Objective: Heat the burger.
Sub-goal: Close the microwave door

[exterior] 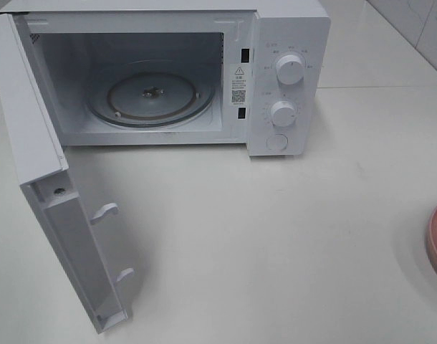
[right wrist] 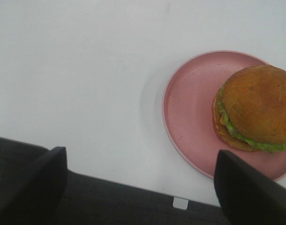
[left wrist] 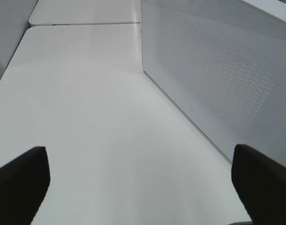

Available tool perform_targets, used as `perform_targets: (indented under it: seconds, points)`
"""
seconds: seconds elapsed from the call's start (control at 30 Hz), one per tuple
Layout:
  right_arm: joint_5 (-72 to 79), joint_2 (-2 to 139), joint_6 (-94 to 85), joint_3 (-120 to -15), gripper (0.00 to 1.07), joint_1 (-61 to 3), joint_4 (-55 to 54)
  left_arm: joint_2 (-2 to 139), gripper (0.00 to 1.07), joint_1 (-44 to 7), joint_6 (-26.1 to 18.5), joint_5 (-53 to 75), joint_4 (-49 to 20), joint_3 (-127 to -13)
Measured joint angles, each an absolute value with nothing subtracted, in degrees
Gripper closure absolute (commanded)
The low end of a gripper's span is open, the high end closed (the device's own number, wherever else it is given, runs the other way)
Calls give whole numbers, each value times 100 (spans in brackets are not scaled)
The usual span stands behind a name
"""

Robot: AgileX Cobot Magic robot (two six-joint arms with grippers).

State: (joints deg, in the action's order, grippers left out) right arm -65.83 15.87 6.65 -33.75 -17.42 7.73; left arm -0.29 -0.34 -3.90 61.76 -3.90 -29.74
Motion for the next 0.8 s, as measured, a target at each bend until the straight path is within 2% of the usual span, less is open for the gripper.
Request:
perform_targets:
  seconds: [0.03, 0.07, 0.1, 0.17, 0.47, 0.8]
  points:
    - [-6583, 1587, 665, -3375, 27, -1742, 773, -29, 9, -34, -390, 6176, -390, -2974]
    - [-6515, 1232, 395, -3289, 27, -1381, 533, -29, 9, -34, -390, 6176, -390, -2974]
    - [-6515, 1232, 395, -3289, 27, -1381, 533, -29, 9, -34, -390, 6176, -390, -2974]
    - [-6417, 773, 103, -3237, 30, -882, 201, -29, 9, -34, -390, 6176, -390, -2974]
    - [-6251, -29, 0, -3140, 31, 34, 109, -29, 9, -34, -390, 6176, -390, -2974]
    - [-5695, -29, 132, -2842, 31, 206, 69, -29, 9, -34, -390, 6176, -390, -2974]
